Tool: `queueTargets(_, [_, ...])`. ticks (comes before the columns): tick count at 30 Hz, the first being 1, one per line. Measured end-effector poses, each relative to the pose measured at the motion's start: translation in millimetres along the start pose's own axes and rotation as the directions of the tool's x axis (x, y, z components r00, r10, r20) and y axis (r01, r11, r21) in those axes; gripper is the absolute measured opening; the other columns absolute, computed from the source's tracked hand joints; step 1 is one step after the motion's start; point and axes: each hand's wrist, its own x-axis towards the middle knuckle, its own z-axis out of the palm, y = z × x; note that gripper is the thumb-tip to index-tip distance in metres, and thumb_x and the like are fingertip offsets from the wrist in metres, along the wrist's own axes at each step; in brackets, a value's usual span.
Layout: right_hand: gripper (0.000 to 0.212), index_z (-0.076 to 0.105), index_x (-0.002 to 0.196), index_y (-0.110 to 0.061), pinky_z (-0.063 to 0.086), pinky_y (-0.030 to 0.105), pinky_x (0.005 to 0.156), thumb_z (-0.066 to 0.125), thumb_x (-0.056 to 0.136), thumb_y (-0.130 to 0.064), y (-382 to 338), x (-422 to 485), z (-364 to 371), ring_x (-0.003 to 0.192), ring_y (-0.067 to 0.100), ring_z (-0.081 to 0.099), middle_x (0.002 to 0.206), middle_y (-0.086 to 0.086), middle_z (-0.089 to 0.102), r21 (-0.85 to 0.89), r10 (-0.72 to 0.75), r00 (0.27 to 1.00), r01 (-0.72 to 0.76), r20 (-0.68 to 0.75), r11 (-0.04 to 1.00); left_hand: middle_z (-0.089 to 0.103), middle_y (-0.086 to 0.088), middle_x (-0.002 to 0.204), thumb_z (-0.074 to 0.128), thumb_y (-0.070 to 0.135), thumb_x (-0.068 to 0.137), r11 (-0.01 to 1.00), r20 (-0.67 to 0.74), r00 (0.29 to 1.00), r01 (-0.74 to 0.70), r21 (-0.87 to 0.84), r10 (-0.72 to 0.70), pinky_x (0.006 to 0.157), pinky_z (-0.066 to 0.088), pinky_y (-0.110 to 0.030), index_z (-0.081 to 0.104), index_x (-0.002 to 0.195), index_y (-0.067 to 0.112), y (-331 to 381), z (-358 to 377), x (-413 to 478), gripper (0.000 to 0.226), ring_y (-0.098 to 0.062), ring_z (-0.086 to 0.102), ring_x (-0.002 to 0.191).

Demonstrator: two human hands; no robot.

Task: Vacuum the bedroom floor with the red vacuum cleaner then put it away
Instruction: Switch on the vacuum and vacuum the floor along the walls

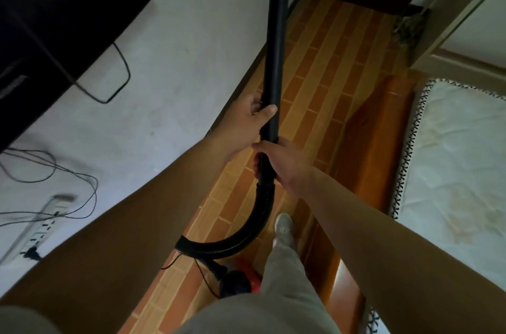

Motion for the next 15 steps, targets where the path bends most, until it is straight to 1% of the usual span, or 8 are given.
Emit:
queueTargets(2, [0.017, 0.057, 0.106, -0.008, 0.051, 0.043, 0.068, 0.064, 0.097, -0.021, -17, 27, -28, 0.065, 0.026, 0.058, 0.072, 0.01, 0.06, 0.025, 0.034, 0.998, -0.035, 0.049, 0.999, 0.068, 0.001, 0.123, 0.061, 0.027, 0.101, 0.999, -0.03, 0.999, 0.039, 0.032, -0.038, 0.102, 0.053, -0.046, 0.056, 0.132, 0.018, 8, 18, 38, 0.033, -0.017, 0.065, 0.115])
queueTargets(5, [0.016, 0.057, 0.11, -0.008, 0.05, 0.045, 0.071, 0.063, 0.099, -0.019, -37, 62, -57, 0.072, 0.029, 0.054, 0.074, 0.011, 0.057, 0.082, 0.084, 0.99, -0.093, 0.113, 0.992, 0.069, 0.003, 0.116, 0.061, 0.022, 0.101, 0.997, -0.085, 0.995, 0.052, 0.051, -0.048, 0.102, 0.054, -0.045, 0.058, 0.122, 0.024, 15, 34, 83, 0.021, -0.016, 0.067, 0.111])
queueTargets(7, [0.021, 0.058, 0.116, -0.008, 0.051, 0.044, 0.075, 0.063, 0.098, -0.018, -46, 82, -68, 0.073, 0.028, 0.055, 0.074, 0.008, 0.058, 0.122, 0.124, 0.981, -0.142, 0.148, 0.982, 0.068, 0.002, 0.116, 0.061, 0.02, 0.101, 0.996, -0.119, 0.991, 0.068, 0.058, -0.061, 0.102, 0.054, -0.043, 0.057, 0.125, 0.022, 17, 42, 103, 0.024, -0.016, 0.066, 0.111])
queueTargets(10, [0.024, 0.061, 0.12, -0.005, 0.055, 0.045, 0.08, 0.063, 0.099, -0.017, -57, 104, -80, 0.075, 0.025, 0.06, 0.078, 0.009, 0.061, 0.164, 0.154, 0.967, -0.188, 0.201, 0.968, 0.068, 0.0, 0.121, 0.062, 0.021, 0.1, 0.991, -0.15, 0.985, 0.101, 0.092, -0.086, 0.104, 0.053, -0.041, 0.058, 0.131, 0.015, 19, 50, 125, 0.032, -0.015, 0.066, 0.114])
queueTargets(12, [0.023, 0.064, 0.12, -0.004, 0.057, 0.046, 0.084, 0.063, 0.1, -0.016, -66, 115, -88, 0.076, 0.024, 0.063, 0.081, 0.009, 0.063, 0.209, 0.16, 0.964, -0.206, 0.214, 0.956, 0.067, 0.003, 0.121, 0.063, 0.023, 0.099, 0.986, -0.154, 0.983, 0.122, 0.111, -0.104, 0.105, 0.051, -0.037, 0.06, 0.129, 0.018, 19, 53, 136, 0.03, -0.011, 0.065, 0.114])
queueTargets(15, [0.025, 0.065, 0.123, -0.004, 0.061, 0.038, 0.075, 0.063, 0.101, -0.016, -82, 128, -98, 0.076, 0.021, 0.066, 0.085, 0.009, 0.066, 0.27, 0.198, 0.961, -0.245, 0.191, 0.931, 0.066, 0.011, 0.119, 0.061, 0.025, 0.1, 0.983, -0.145, 0.98, 0.15, 0.105, -0.134, 0.1, 0.052, -0.028, 0.06, 0.126, 0.026, 19, 55, 144, 0.026, -0.006, 0.064, 0.112])
